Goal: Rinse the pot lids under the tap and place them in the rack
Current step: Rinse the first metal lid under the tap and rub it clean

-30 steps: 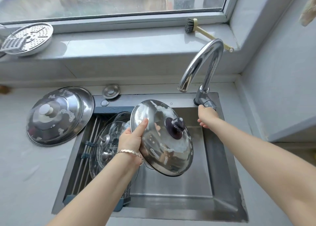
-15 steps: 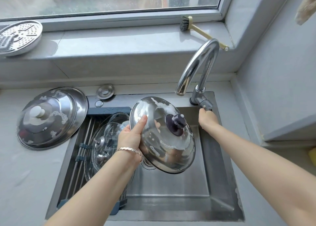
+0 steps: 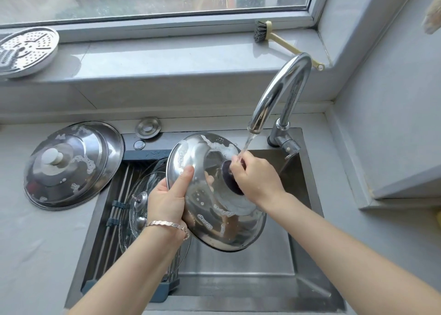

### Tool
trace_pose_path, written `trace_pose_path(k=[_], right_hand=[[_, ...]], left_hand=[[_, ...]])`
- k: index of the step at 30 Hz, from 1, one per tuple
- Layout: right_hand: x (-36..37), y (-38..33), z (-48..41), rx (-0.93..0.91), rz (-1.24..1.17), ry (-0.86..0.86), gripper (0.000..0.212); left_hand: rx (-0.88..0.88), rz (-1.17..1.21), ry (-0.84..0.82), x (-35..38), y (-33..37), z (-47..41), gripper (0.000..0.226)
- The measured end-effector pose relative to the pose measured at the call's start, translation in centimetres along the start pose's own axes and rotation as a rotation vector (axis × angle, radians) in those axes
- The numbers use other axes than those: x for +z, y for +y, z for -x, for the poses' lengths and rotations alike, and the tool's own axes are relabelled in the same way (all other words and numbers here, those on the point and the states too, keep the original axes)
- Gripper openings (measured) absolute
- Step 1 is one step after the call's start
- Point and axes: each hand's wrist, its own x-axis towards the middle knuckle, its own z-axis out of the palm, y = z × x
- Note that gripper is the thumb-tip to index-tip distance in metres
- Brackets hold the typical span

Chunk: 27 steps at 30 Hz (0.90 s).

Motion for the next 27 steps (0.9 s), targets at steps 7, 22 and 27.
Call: trace_pose_path(k=[7,22,27], right_hand=[[0.6,-0.7,-1.0,0.28,-0.315,-0.15,0.03],[3.9,1.4,3.4,0.075,-0.075,0.206,0.036],[5.3,0.8,6.3,-0.069,0.045,-0.095,0.09]], left_hand=[[0.036,-0.008,0.047,-1.0,0.0,0.9,0.008],[-0.05,0.131,0.302,0.7,-0.3,0.8,0.033],[0.004,0.156,0.317,1.0,-0.4,0.9,0.03]])
